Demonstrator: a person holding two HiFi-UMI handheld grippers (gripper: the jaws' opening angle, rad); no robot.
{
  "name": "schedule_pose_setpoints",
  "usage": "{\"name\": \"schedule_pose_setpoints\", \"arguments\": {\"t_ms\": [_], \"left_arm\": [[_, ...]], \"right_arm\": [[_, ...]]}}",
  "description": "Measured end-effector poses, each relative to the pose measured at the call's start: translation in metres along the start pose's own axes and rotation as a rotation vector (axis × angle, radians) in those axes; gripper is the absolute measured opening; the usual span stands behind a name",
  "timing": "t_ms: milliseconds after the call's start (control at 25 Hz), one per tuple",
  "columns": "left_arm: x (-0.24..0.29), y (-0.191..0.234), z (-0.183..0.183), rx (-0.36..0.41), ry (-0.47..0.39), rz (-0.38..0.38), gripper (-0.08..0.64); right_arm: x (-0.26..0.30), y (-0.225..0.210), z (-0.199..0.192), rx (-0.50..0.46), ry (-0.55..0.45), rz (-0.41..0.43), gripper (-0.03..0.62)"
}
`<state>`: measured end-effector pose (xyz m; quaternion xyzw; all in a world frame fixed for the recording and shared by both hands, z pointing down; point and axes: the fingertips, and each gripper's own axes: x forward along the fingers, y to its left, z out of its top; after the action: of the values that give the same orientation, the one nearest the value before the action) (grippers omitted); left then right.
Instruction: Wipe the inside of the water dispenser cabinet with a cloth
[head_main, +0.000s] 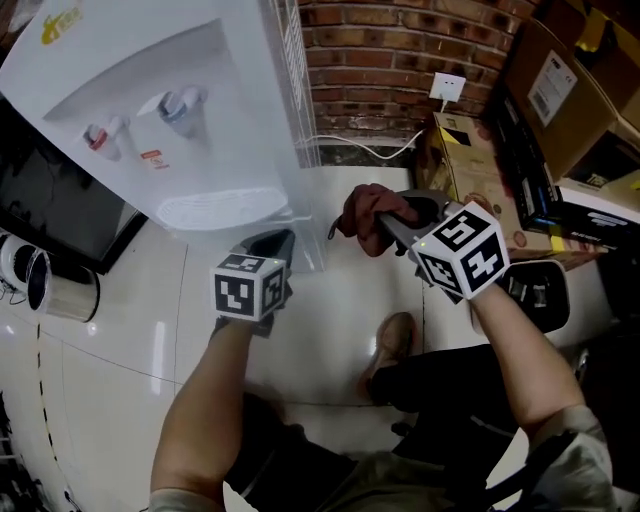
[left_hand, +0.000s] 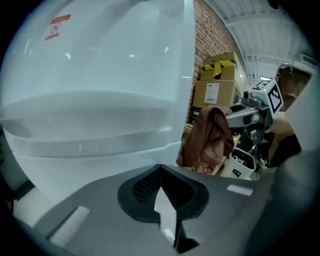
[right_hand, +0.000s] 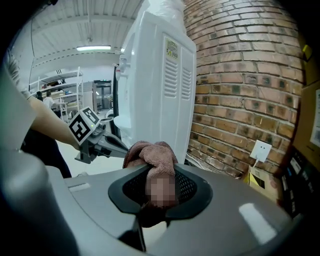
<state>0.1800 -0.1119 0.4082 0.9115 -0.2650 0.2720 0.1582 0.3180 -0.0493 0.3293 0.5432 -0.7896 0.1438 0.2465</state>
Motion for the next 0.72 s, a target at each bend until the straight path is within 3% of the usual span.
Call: {"name": "schedule_pose_setpoints", "arguments": {"t_ms": [280,560,720], "left_arm": [[0.003,-0.007,-0.001,-0.027,-0.027,0.02,0.0],[-0.01,-0.064,0.012,0.004,-0.068,-0.14,0.0],[-0.01,-0.076,0.01,-0.028,-0.058,-0.199,0.001]], "right_arm": [[0.013,-0.011,-0.029,-0.017,0.049,0.011,0.1],[0.065,-0.019,-0.074,-0.023,0.18,0.012,0.103],[0.112,-0.021,-0.135,-0.029,0.312,0.009,0.102]]}}
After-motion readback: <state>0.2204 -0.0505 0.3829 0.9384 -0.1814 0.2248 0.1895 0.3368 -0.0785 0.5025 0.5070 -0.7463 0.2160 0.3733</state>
